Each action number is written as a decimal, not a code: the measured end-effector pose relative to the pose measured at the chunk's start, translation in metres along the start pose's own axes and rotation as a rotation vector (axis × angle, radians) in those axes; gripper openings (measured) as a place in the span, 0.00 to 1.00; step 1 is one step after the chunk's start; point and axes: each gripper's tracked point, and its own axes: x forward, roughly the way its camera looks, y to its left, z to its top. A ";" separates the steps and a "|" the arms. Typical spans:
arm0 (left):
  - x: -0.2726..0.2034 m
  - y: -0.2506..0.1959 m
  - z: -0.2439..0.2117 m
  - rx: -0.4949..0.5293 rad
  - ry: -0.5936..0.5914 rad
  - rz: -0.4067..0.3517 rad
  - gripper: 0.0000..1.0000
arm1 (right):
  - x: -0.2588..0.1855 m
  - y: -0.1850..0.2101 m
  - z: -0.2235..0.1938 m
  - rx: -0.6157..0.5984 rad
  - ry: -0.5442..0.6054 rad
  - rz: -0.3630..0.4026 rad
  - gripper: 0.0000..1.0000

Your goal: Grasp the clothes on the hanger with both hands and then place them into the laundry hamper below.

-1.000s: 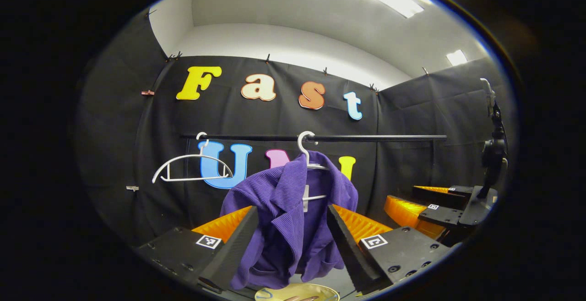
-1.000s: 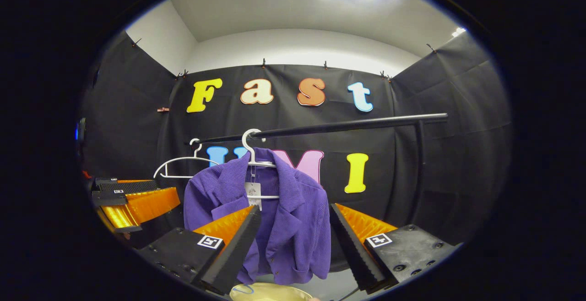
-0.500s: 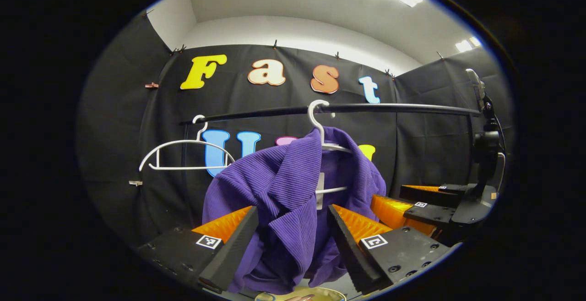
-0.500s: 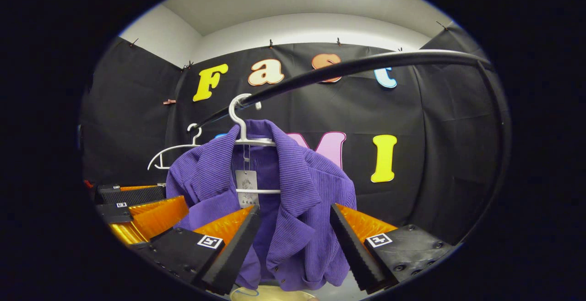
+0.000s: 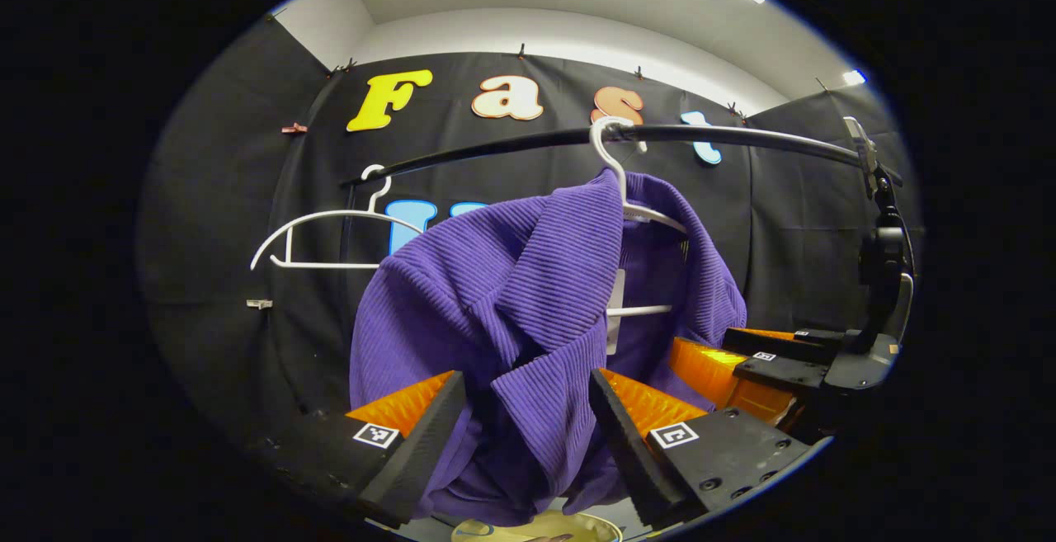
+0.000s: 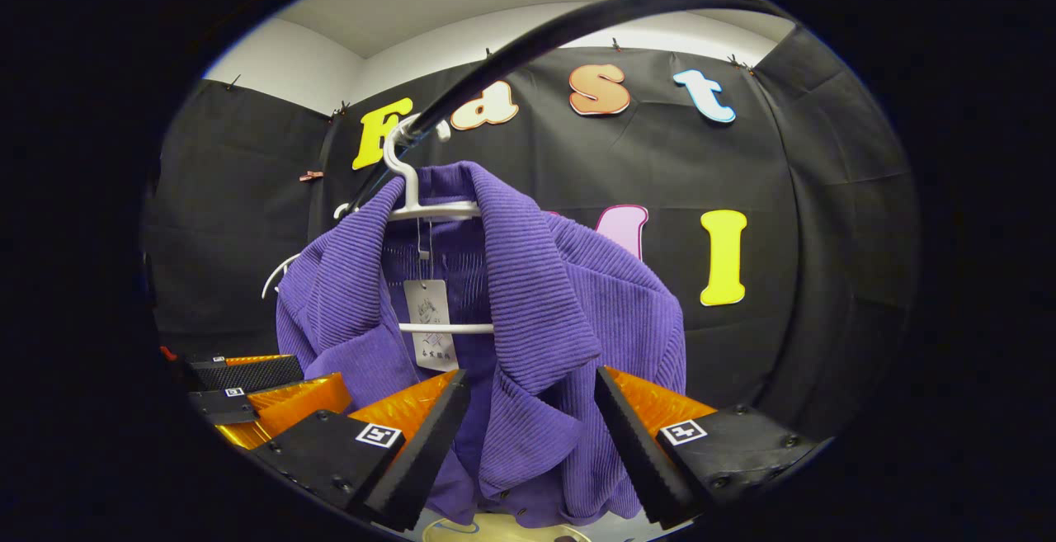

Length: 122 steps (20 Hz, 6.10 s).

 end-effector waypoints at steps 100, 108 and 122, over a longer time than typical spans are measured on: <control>0.050 -0.007 -0.125 -0.091 0.362 -0.176 0.07 | 0.061 -0.155 -0.037 0.204 0.094 -0.194 0.16; 0.012 -0.035 -0.144 -0.097 0.411 -0.186 0.07 | -0.010 -0.034 -0.129 0.149 0.368 0.039 0.17; -0.042 -0.053 -0.240 -0.162 0.715 -0.160 0.08 | -0.090 0.051 -0.238 0.100 0.730 0.249 0.17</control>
